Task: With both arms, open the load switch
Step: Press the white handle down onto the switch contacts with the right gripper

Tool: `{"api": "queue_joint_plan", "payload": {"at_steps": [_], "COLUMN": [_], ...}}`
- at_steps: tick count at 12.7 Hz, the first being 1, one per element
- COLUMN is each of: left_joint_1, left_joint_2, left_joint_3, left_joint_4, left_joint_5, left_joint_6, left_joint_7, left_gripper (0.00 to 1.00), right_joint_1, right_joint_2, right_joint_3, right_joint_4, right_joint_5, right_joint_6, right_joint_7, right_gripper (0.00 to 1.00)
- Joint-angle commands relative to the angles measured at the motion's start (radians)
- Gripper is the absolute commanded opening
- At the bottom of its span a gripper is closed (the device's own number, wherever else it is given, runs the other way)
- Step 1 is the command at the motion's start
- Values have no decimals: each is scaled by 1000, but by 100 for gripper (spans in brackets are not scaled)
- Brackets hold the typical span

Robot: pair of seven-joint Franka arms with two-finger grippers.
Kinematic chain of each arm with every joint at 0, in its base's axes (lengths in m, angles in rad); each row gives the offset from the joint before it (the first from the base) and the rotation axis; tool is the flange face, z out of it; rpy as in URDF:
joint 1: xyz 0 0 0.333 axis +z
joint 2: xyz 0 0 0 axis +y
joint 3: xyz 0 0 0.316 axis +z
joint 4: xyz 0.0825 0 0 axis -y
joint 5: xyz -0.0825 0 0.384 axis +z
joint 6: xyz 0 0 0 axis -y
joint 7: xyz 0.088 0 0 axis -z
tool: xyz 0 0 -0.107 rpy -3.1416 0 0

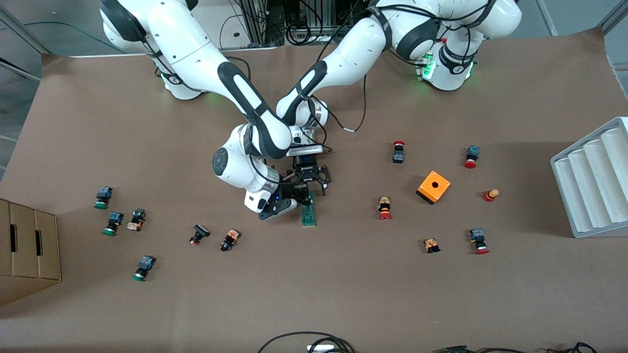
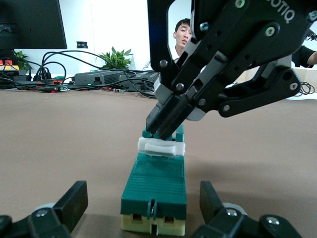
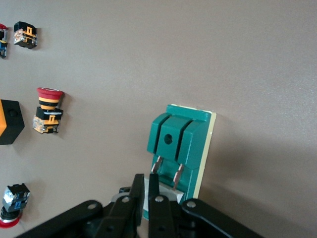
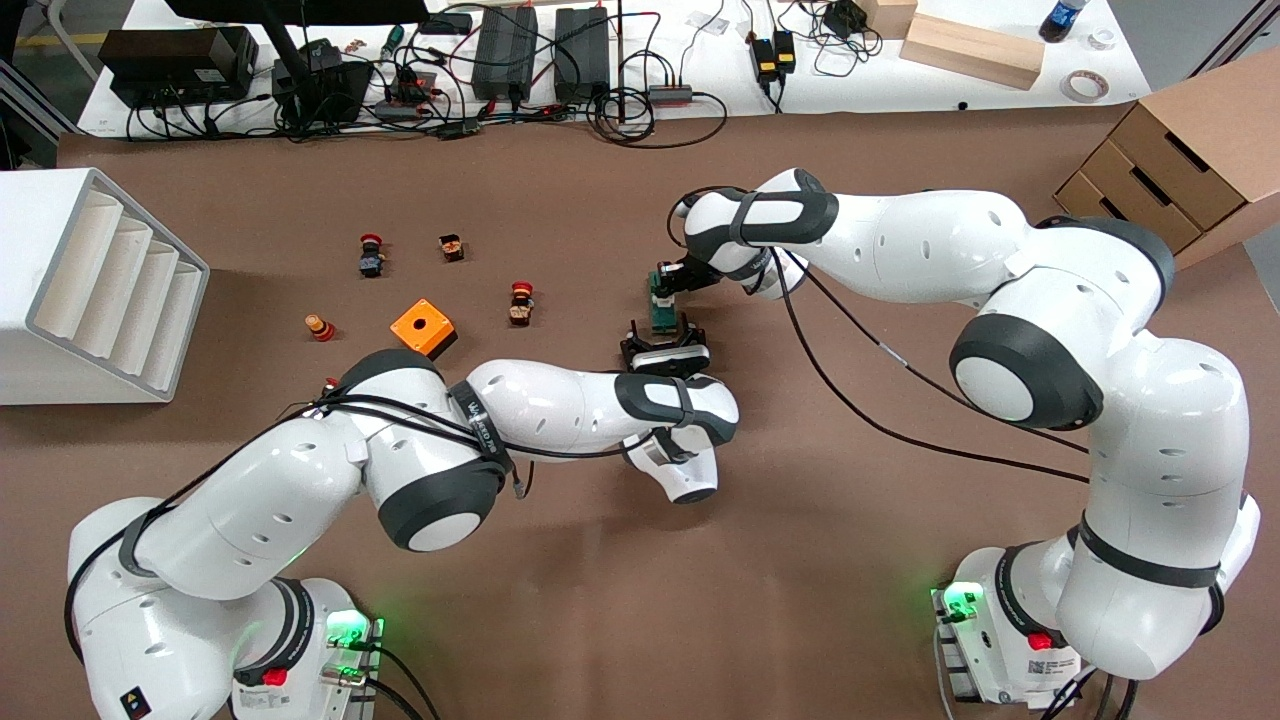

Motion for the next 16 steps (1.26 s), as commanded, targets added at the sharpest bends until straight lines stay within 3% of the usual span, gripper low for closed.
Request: {"api": "queue_joint_plan", "payload": {"at_steps": [1,16], "left_joint_1": [-20,-20], "left_joint_2": [62,59], "left_joint_3": [2,2], "left_joint_4": [35,36], "left_joint_5": [12,12], "left_joint_6": [8,11], "left_joint_7": [-34,-34], "left_gripper": [100,100], "right_joint_1": [15,29], "right_joint_2": [-20,-3], "right_joint_3": [-2,-1], "right_joint_4": [-46,-56], "right_joint_5": [33,33], "right_joint_6": [30,73], "right_joint_7": [-31,-50], "right_gripper": [10,10]}}
